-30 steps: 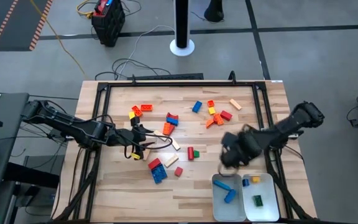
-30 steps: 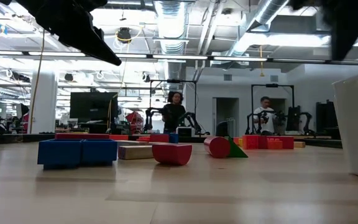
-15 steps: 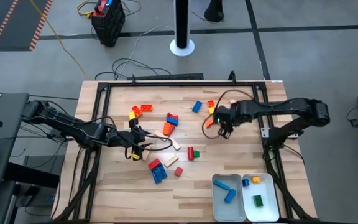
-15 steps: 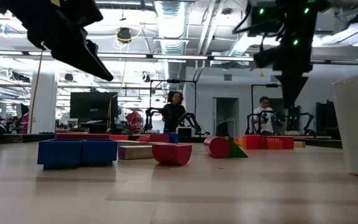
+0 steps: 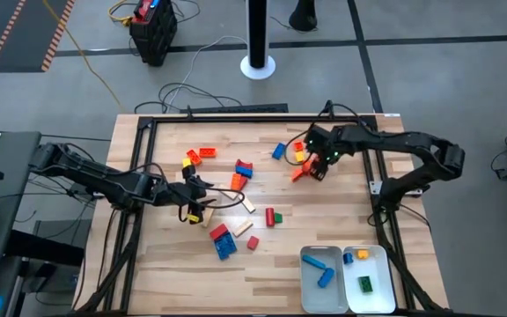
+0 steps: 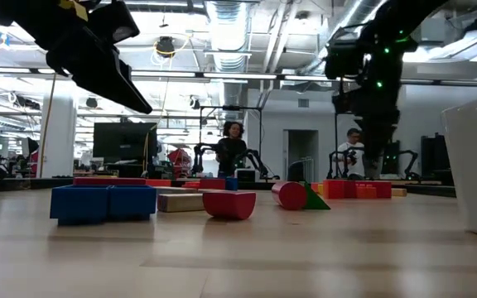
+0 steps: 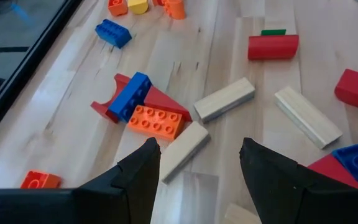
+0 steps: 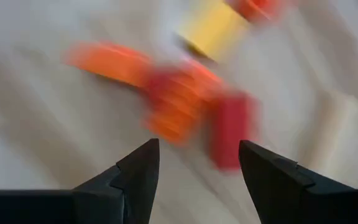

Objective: Sort blocks by size
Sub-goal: Put the small orange game piece into the white bin

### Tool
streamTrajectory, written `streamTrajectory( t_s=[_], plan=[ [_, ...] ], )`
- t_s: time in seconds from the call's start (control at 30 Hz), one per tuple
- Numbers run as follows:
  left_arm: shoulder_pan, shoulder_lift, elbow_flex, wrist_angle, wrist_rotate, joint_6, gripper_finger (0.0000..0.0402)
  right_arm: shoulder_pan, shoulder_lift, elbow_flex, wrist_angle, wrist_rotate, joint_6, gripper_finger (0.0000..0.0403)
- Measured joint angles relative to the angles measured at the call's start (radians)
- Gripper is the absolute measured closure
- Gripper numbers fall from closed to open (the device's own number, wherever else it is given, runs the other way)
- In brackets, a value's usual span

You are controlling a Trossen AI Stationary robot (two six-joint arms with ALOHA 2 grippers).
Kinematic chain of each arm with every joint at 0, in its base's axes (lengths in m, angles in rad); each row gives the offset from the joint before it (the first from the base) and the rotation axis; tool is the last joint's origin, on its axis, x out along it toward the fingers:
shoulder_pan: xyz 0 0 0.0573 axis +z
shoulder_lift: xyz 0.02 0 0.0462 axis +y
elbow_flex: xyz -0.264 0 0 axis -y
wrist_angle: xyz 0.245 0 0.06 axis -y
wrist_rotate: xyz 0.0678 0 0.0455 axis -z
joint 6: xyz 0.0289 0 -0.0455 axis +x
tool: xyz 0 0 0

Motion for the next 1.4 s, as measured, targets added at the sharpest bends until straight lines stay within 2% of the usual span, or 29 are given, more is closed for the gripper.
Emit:
streamTrajectory(
  t_s=[0.17,0.33,0.53,0.7,0.9,1.03,1.17,1.37,1.4],
  plan=[
    [0.026,0.0,0.0,0.009,0.0,0.029,0.0189,0.163,0.049,0.052,0.108,0.014,-0.049,0.0155],
    [0.048,0.0,0.0,0.023,-0.001,0.021,0.0189,0.231,0.174,0.14,0.112,0.075,-0.153,0.0155],
    [0.044,0.0,0.0,0.012,0.008,-0.002,0.0189,0.236,0.336,0.272,0.023,0.096,-0.291,0.0155],
    [0.04,0.0,0.0,-0.012,0.016,-0.003,0.0189,0.237,0.446,0.382,-0.151,0.185,-0.388,0.0155],
    [0.04,0.0,0.0,-0.032,0.018,0.005,0.0189,0.239,0.526,0.406,-0.217,0.207,-0.475,0.0155],
    [0.04,0.0,0.0,-0.042,0.02,-0.004,0.0189,0.236,0.568,0.406,-0.218,0.311,-0.504,0.0158],
    [0.04,0.0,0.0,-0.047,0.02,-0.008,0.0189,0.236,0.585,0.406,-0.227,0.348,-0.508,0.0192],
    [0.04,0.0,0.0,-0.046,0.02,-0.008,0.0189,0.24,0.584,0.406,-0.24,0.318,-0.488,0.0292],
    [0.04,0.0,0.0,-0.047,0.02,-0.008,0.0189,0.24,0.581,0.406,-0.245,0.302,-0.476,0.0297]
  ],
)
